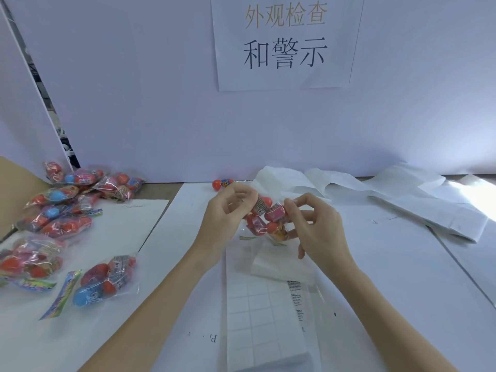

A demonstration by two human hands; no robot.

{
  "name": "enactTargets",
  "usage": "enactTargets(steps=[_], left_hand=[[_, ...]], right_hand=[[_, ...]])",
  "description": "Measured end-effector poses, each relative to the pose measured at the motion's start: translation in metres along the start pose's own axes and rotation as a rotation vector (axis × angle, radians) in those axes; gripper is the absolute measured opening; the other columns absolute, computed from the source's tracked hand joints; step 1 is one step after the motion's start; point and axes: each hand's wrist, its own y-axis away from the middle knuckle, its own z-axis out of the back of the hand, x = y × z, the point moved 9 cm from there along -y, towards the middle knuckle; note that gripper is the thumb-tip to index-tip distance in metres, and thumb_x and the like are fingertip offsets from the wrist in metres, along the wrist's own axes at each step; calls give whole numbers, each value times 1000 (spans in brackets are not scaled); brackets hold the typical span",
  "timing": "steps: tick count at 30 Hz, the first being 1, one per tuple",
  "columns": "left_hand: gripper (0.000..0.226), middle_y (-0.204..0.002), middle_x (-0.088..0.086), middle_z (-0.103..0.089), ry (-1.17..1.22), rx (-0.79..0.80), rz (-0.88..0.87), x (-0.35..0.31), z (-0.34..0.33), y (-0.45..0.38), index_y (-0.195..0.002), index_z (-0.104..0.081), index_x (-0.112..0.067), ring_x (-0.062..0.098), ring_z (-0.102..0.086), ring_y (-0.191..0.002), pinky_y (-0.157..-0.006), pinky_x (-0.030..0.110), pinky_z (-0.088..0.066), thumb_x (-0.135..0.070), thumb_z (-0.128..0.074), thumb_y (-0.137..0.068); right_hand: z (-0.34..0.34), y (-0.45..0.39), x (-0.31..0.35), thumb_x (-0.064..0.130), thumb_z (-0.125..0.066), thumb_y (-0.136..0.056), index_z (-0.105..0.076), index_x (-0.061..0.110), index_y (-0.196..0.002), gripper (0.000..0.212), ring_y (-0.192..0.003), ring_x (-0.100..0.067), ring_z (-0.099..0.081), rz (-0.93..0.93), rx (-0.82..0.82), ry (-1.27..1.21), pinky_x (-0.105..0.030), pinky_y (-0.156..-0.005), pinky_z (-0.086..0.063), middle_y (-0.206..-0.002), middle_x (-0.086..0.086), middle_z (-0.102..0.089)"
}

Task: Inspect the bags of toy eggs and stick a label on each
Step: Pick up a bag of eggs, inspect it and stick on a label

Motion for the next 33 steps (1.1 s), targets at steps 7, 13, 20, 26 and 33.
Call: enactTargets(steps=[7,13,20,26,33], left_hand=[[11,-98,4,-78,54,-88,43,13,7,-1,-96,-74,-16,23,-75,-95,-80,35,-61,-22,-67,-101],[13,-98,-10,-72,-167,23,-149,-7,-7,3,-103,-80,-31,12,-70,-89,-80,22,-56,-36,-73,-92],[26,-105,2,-76,-88,-60,28,6,14,-6,-113,-73,-21,19,-71,-97,-82,27,-58,-41,-60,-102],[11,-84,0,-70,64,3,57,6,11,-7,-96,-78,-23,14,-66,-81,-74,22,-57,-14,-80,-91],[11,-90,-11,-67,-115,-96,-53,-2,16,-5,-99,-70,-24,12,-53,-58,-52,18,-43,-13,-72,-98]], right_hand=[[-10,-3,0,23,-66,-99,-69,20,-80,19,-70,-6,-72,41,76,79,-15,-58,-43,-83,13,-74],[-29,4,-7,41,-65,-102,-65,8,-96,33,-56,-19,-59,-116,297,-117,-22,-56,-46,-75,-7,-72],[-24,1,-13,28,-61,-105,-53,11,-105,18,-73,-30,-76,-120,204,-115,-27,-53,-48,-86,-15,-76],[-28,4,-7,42,-52,-108,-57,9,-77,46,-58,-26,-76,-50,249,-9,-25,-40,-41,-68,-4,-73],[-16,1,9,37,-55,-107,-58,5,-68,50,-47,-5,-67,148,35,330,-20,-49,-42,-56,4,-70]])
